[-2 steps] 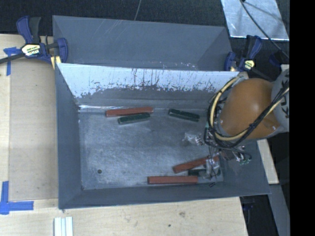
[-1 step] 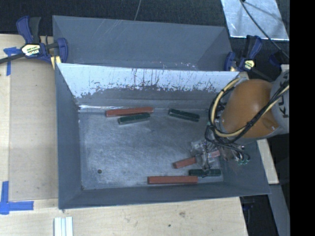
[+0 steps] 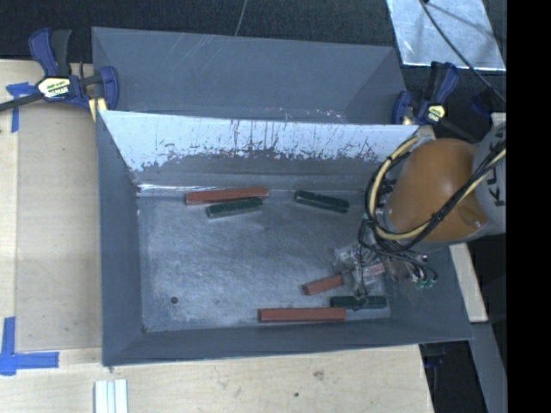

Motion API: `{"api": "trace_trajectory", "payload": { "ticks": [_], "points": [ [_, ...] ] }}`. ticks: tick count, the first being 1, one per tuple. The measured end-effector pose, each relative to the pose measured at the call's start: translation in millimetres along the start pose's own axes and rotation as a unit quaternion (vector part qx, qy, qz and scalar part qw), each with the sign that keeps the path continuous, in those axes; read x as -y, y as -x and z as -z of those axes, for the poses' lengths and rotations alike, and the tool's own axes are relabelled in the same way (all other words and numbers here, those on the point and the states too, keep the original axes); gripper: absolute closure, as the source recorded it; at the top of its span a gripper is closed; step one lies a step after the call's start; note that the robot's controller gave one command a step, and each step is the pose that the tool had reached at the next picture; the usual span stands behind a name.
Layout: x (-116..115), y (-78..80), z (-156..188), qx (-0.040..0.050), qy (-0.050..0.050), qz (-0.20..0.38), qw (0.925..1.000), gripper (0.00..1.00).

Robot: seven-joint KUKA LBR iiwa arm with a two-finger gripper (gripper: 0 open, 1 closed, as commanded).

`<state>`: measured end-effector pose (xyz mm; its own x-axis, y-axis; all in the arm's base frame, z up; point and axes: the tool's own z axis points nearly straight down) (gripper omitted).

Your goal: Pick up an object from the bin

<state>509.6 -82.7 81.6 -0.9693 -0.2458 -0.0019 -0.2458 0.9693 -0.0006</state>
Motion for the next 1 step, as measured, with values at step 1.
{"api": "trace_trajectory", "payload": {
  "ticks": [1],
  "points": [
    [24.3,11.8,58.8,0.0006,0.000,-0.003,1.0000,1.00]
  ]
}}
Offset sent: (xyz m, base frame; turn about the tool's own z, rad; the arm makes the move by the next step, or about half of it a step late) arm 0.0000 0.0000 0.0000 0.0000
